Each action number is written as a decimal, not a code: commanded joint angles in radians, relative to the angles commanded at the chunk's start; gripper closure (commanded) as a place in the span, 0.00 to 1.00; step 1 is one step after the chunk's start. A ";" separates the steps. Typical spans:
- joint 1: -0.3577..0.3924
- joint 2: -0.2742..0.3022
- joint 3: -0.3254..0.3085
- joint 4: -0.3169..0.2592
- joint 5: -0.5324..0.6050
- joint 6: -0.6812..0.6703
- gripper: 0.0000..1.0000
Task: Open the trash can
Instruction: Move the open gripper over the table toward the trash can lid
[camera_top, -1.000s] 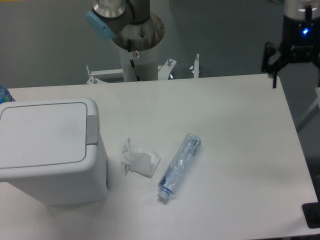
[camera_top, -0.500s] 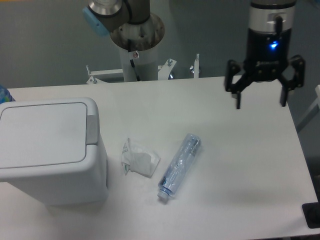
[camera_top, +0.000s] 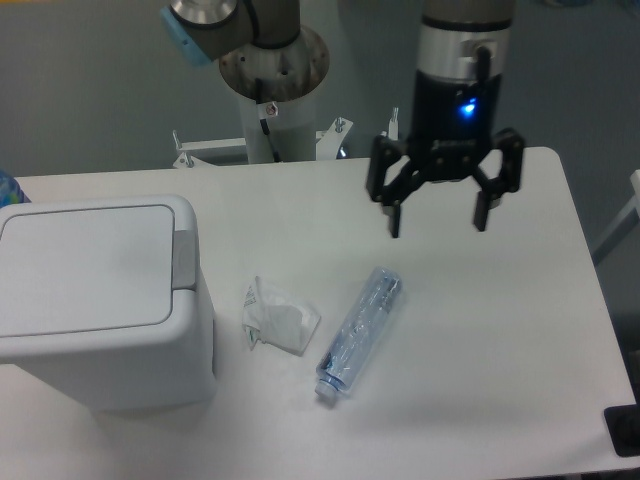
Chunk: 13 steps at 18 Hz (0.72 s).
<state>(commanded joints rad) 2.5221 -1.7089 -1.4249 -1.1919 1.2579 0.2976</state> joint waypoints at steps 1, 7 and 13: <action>-0.012 0.003 -0.015 0.002 -0.006 0.000 0.00; -0.042 0.008 -0.035 -0.002 -0.083 -0.098 0.00; -0.103 0.011 -0.052 -0.003 -0.080 -0.121 0.00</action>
<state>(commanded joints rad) 2.4192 -1.6981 -1.4771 -1.1950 1.1781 0.1764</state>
